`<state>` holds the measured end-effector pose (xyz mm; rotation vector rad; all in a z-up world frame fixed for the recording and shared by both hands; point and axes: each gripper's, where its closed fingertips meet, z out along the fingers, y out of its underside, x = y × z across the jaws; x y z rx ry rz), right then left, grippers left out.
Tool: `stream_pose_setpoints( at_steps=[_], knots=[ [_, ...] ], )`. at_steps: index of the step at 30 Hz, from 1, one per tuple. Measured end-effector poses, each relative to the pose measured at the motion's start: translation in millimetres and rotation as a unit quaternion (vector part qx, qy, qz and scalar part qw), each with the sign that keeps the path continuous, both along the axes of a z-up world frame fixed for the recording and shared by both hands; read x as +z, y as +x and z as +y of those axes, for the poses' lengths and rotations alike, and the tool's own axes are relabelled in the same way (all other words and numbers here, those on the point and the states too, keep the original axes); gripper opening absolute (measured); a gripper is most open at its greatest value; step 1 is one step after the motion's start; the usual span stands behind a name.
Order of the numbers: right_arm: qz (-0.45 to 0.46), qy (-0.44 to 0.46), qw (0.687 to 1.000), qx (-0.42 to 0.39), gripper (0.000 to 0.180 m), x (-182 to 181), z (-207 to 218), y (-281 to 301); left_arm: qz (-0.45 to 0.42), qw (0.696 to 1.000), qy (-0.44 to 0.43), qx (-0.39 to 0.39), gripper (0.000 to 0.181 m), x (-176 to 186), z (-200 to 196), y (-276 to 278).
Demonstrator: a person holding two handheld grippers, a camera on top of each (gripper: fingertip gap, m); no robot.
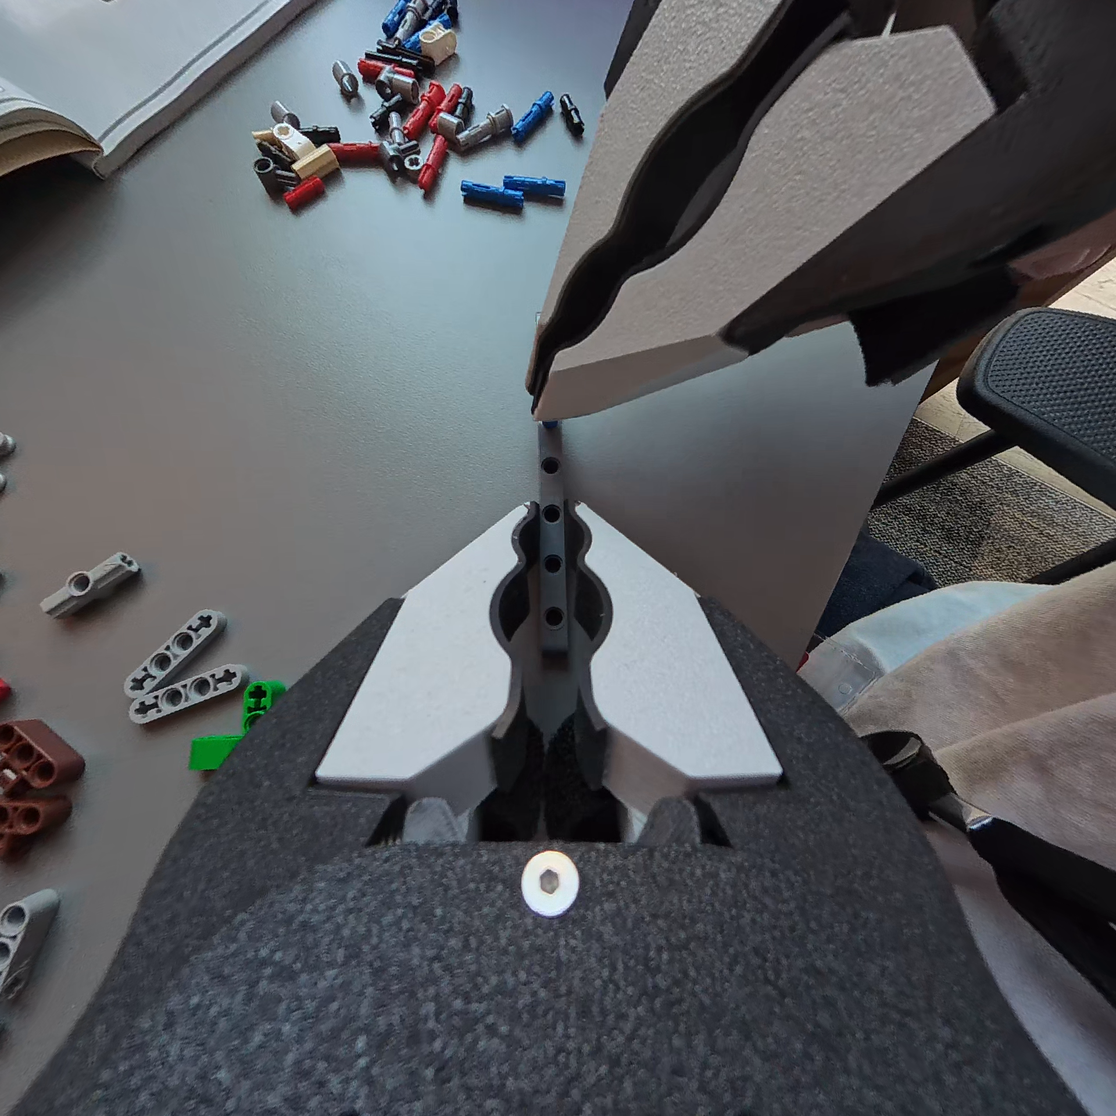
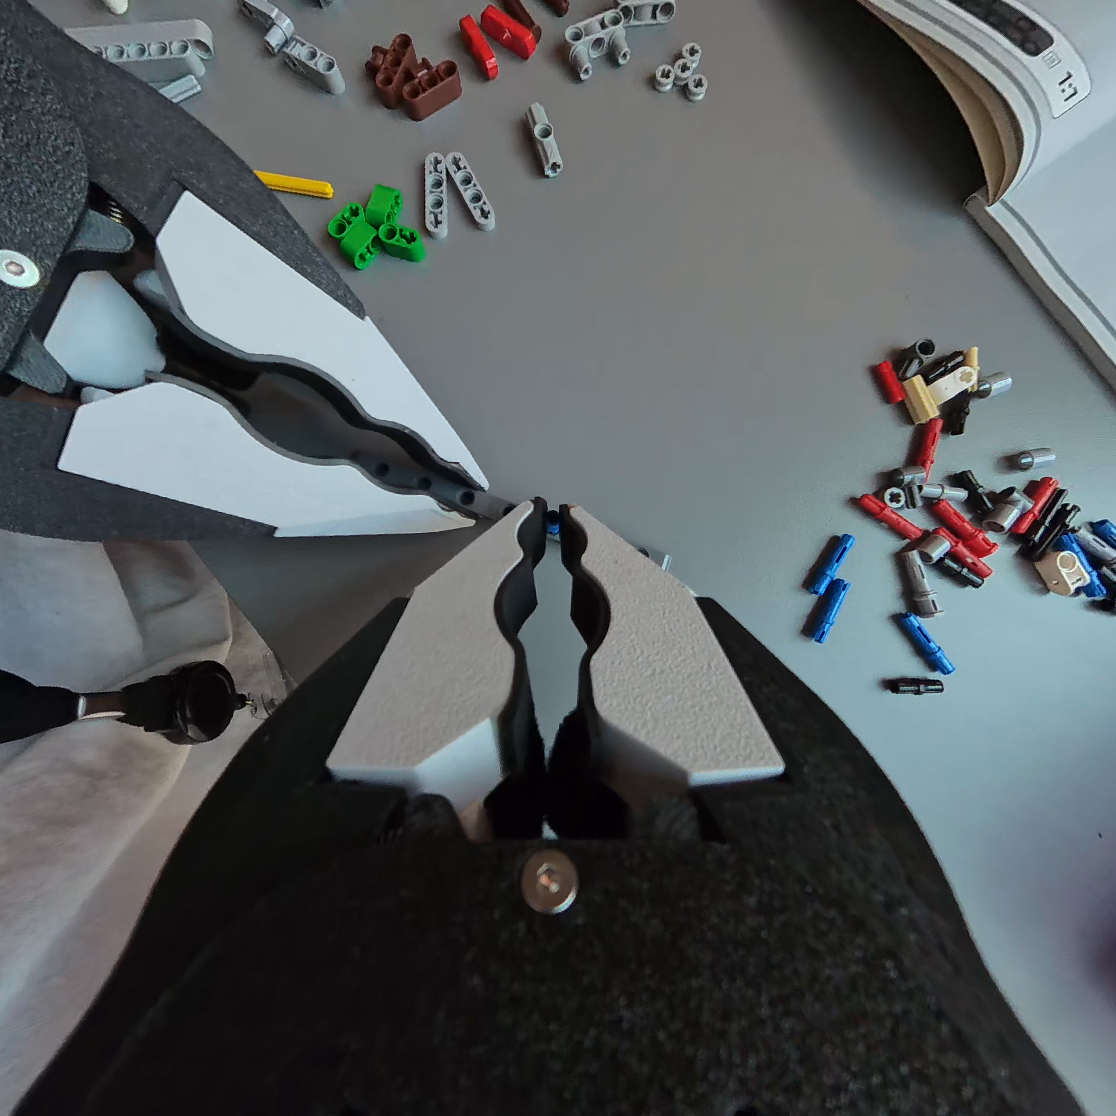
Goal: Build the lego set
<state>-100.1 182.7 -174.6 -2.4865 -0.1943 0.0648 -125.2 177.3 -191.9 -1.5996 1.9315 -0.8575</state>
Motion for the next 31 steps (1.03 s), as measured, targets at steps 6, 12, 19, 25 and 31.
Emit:
stream_pose_setpoints(
  at_steps=[6,12,19,25,31],
  knots=[
    [-0.008,0.011,1.000,-0.003,0.003,-1,-1,0,-0.001,1.000,-0.002,0.001,0.007,0,0,0],
    [-0.012,0.016,1.000,0.000,0.003,-2,-1,1,0.000,1.000,-0.003,0.002,0.007,0,0,0],
    [0.048,0.028,0.998,0.009,0.004,4,-2,-2,-0.017,0.999,0.038,-0.023,0.007,3,-2,0],
    [0.103,0.164,0.969,0.152,0.040,62,-11,0,-0.127,0.938,0.285,-0.148,0.007,48,8,-3],
    [0.159,0.017,0.945,0.285,0.056,57,-11,-14,-0.137,0.821,0.484,-0.271,0.007,56,30,-7]
  ],
)
